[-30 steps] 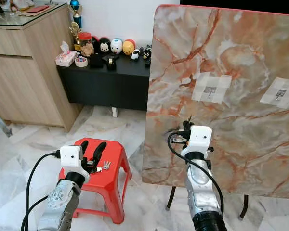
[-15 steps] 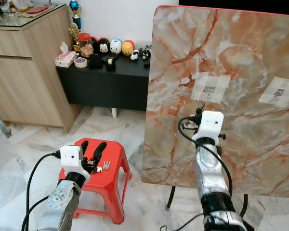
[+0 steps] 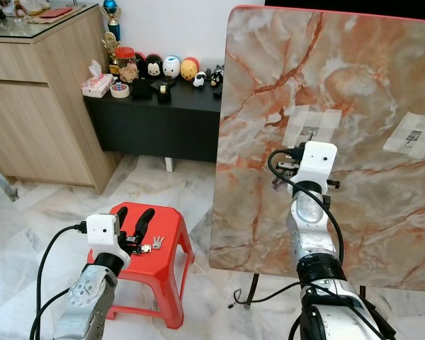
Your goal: Hang keys on a hook
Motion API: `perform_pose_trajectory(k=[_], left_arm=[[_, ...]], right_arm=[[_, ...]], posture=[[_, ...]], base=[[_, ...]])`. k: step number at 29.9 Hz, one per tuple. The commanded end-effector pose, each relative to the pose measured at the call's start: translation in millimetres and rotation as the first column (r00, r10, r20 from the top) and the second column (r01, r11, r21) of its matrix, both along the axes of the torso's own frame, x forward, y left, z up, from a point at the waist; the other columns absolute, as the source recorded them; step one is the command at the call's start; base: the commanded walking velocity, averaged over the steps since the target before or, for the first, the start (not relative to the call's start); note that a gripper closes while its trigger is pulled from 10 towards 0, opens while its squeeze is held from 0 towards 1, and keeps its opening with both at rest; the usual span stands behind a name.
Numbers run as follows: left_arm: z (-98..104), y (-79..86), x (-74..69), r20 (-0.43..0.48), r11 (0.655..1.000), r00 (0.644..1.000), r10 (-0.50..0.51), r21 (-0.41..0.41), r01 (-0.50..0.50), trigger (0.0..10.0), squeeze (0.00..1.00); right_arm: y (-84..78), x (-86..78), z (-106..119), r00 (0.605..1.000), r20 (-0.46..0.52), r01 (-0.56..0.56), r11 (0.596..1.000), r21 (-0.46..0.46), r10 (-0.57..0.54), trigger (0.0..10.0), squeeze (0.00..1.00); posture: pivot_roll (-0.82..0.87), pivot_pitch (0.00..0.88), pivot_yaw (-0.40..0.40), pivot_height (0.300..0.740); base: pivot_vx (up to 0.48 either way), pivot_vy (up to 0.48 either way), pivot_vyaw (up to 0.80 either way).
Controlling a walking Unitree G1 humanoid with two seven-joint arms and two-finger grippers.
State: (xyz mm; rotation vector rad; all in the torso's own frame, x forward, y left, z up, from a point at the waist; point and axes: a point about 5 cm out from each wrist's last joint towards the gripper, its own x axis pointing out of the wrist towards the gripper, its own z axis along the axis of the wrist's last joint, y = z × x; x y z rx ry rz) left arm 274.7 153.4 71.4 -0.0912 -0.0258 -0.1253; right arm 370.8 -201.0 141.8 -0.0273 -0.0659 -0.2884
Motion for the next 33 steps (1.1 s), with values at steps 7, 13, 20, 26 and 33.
perform_pose_trajectory(k=[7, 13, 20, 26, 33], left_arm=[[3.8, 1.4, 1.6, 0.009, 1.000, 1.000, -0.001, 0.017, 0.001, 10.0, 0.00], [4.0, 1.4, 1.6, 0.009, 1.000, 1.000, 0.000, 0.015, 0.000, 10.0, 0.00], [4.2, 1.7, 1.6, 0.010, 1.000, 1.000, -0.003, 0.016, 0.003, 10.0, 0.00], [4.3, 1.5, 1.5, 0.010, 1.000, 1.000, -0.002, 0.018, 0.002, 10.0, 0.00], [5.1, 1.4, 2.5, 0.012, 1.000, 1.000, -0.004, 0.018, 0.004, 10.0, 0.00]], right_arm=[[1.7, 7.1, 9.9, 1.000, 0.023, 0.013, 1.000, 0.001, -0.013, 10.0, 0.00], [0.3, 8.5, 13.4, 0.999, 0.037, 0.021, 1.000, 0.009, -0.022, 10.0, 0.00], [-2.1, 10.7, 18.6, 0.998, 0.052, 0.032, 0.999, 0.009, -0.032, 10.0, 0.00], [-1.1, 10.9, 19.3, 0.998, 0.060, 0.034, 0.999, 0.013, -0.035, 10.0, 0.00], [-2.6, 11.7, 20.1, 0.997, 0.060, 0.043, 0.999, 0.016, -0.043, 10.0, 0.00]], posture=[[0.04, 0.000, -0.062, 0.740], [0.05, 0.000, -0.061, 0.740], [0.05, 0.000, -0.059, 0.740], [0.05, 0.000, -0.057, 0.740], [0.05, 0.000, -0.055, 0.740]], base=[[0.000, 0.000, 0.00], [0.000, 0.000, 0.00], [0.000, 0.000, 0.00], [0.000, 0.000, 0.00], [0.000, 0.000, 0.00]])
